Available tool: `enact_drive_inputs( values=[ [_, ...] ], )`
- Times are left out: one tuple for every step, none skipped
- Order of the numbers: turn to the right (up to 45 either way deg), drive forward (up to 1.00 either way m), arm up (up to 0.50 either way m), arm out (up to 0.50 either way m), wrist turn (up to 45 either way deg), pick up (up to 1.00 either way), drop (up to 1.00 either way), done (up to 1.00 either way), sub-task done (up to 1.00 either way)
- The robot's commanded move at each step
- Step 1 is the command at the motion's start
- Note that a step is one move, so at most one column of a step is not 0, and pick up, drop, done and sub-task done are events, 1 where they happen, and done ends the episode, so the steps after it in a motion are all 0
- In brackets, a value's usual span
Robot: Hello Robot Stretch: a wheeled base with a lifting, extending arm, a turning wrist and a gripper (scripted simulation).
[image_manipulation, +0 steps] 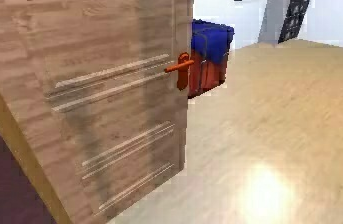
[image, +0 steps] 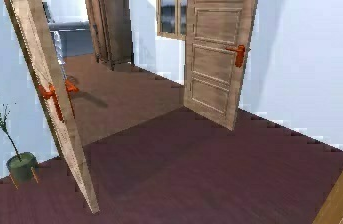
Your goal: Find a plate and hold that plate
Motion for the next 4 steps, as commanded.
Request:
enact_drive_inputs(
  values=[
    [0.0,1.00,0.00,0.00,0.0,0.00,0.00,0.00,0.00],
    [0.0,0.15,0.00,0.00,0.0,0.00,0.00,0.00,0.00],
    [-36.0,0.00,0.00,0.00,0.0,0.00,0.00,0.00,0.00],
    [0.0,1.00,0.00,0.00,0.0,0.00,0.00,0.00,0.00]
  ],
)
